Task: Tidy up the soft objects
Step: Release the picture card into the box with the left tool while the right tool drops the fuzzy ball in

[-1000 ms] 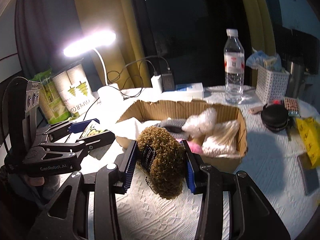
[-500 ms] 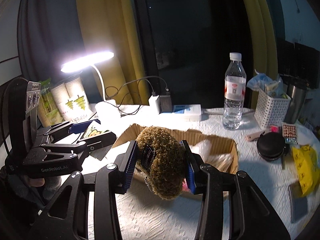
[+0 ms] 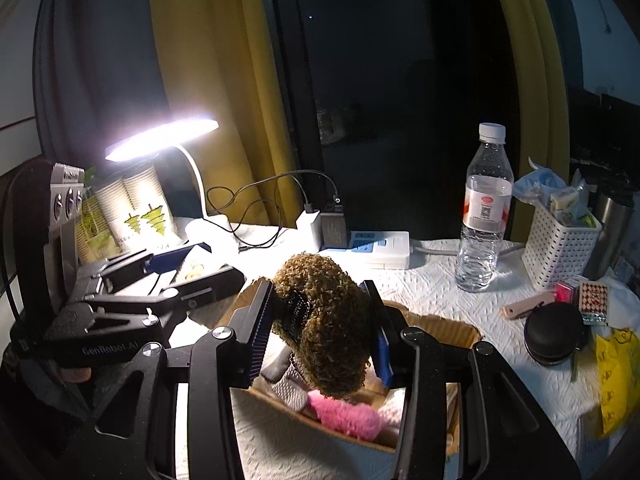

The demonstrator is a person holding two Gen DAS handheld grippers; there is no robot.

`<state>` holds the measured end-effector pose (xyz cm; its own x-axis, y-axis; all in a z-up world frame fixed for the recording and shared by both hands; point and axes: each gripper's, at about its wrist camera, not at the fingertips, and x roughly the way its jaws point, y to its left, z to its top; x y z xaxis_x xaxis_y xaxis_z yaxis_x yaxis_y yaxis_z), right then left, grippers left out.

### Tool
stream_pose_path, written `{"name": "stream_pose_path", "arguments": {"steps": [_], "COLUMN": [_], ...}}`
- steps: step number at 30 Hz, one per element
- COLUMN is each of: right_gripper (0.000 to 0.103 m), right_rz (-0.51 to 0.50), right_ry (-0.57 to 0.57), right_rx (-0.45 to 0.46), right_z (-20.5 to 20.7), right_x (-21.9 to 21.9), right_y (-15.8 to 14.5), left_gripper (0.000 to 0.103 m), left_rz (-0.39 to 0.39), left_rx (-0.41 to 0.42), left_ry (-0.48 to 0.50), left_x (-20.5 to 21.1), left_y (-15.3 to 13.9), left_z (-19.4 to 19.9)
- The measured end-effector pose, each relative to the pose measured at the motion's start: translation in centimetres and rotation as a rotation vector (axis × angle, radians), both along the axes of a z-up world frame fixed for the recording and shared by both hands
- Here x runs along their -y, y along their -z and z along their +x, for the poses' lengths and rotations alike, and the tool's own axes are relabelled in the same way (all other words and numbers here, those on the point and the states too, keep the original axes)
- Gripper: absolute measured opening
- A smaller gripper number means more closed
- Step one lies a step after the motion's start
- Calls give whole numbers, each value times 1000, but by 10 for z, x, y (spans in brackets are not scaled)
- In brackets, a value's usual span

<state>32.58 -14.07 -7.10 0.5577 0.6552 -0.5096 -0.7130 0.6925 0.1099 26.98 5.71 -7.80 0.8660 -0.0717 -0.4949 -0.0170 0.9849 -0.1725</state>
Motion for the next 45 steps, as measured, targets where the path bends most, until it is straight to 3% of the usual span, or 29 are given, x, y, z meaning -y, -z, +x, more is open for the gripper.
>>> {"name": "stream_pose_path", "arguments": {"steps": [3,7,23,29,45], "right_gripper": [45,45,46,62,62], "right_rz": [7,10,-10,-19,-13], "right_ry": [-1,-4,-41,-30,-13], "right_rx": [-6,-20,-60,-62,-11], "right_z": [10,20,35,36,-1], "right_x": [-5,-12,-36,-41,-33], "right_y": [2,7,24,25,5], "left_gripper": [68,92,93,93,93], "left_rz": [-7,-25,-34,-41,-15], "left_rx": [-25,-25,-62,-59,5], "left_ry": [-14,-22,-100,-120,-118], "left_x": [-3,-8,-29,-39,-31], "left_y": [10,20,34,35,10], "left_z": [13,24,16,7,-34]}}
